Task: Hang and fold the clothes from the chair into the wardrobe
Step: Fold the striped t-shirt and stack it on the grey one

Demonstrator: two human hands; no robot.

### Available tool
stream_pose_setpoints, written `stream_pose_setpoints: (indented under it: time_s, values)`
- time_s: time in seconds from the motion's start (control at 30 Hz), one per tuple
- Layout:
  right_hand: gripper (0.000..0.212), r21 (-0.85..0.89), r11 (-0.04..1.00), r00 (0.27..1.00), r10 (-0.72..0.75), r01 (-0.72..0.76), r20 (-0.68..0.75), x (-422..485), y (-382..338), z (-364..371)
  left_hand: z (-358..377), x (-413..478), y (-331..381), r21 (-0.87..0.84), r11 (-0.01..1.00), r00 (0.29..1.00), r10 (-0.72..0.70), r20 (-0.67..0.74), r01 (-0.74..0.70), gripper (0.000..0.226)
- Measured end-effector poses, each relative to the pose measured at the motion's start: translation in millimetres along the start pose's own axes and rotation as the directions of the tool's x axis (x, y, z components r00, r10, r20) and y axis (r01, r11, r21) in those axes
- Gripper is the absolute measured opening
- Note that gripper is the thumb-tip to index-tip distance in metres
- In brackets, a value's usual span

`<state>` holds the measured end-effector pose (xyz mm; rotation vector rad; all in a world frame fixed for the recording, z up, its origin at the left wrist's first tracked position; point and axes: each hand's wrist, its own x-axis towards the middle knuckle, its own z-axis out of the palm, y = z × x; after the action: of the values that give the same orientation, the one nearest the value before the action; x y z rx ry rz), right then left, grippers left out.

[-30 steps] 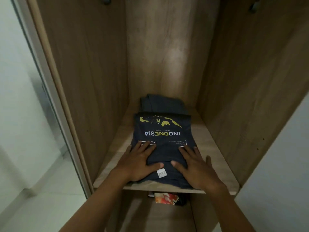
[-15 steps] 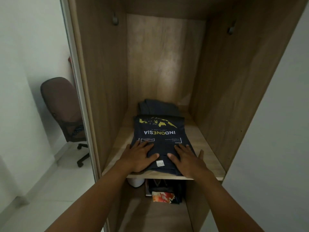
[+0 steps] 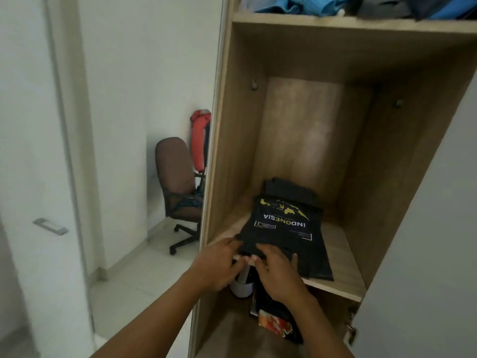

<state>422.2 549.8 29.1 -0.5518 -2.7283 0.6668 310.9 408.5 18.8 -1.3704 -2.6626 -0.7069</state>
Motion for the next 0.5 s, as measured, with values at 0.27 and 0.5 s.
stream_pose_setpoints:
  time_s: [0.27,0.5]
  values:
    - [0.04,0.197,0.961,0.943,-0.238,0.195,0.231,-103.0,-73.6,112.6,-4.0,-216.8,-42.0,0.154,0.837,0.851,-0.519,-0.077,0.524,0.06]
    - [0.04,0.41,0.83,0.681,-0.55,0.378,0.484,-213.3,-215.8,218.6,-49.2,-467.0,-80.1,0.139,0.449,0.469,-0.865,-0.182,0.883,0.059]
